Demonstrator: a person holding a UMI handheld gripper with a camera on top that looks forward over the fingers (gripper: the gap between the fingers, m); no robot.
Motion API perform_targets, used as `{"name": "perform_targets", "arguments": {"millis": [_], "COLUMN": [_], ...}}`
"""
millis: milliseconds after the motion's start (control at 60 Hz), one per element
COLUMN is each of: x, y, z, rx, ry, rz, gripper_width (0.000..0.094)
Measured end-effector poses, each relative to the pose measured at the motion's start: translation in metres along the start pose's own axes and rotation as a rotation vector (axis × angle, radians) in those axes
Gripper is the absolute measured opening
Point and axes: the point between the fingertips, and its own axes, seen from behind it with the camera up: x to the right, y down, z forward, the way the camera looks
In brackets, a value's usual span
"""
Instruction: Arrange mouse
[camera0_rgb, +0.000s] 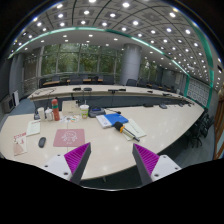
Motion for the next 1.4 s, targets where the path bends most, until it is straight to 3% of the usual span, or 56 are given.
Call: {"name": "perform_targets", "arguments": {"millis": [150,300,433,550,800,1017,1233,1317,1400], "x": [-0.02,-0.077,-0.159,-0.251,-0.44,-0.537,-0.568,-0.569,-0.57], "y": [0.038,0.108,0.176,0.207,0.19,0.152,0.156,0.15,0.15], "z": [0.008,0.043,0.066,0.083,0.167,0.249,0.309,0.317,0.318], "rx": [-0.06,-0.124,-0.193,-0.194,-0.134,-0.094,-0.138,-0.137,-0.137], "ry": [-0.013,-0.024,-0.088,-0.17,-0.304,-0.332,-0.294,-0.278,-0.283], "rz": [0.004,-0.011,-0.021,-0.023,-0.021,-0.047,-0.059,-0.054,-0.056], "gripper_width": [0.0852,0.0853,0.0855,0.0858,0.0854,0.0848,0.072,0.0471,0.0448]}}
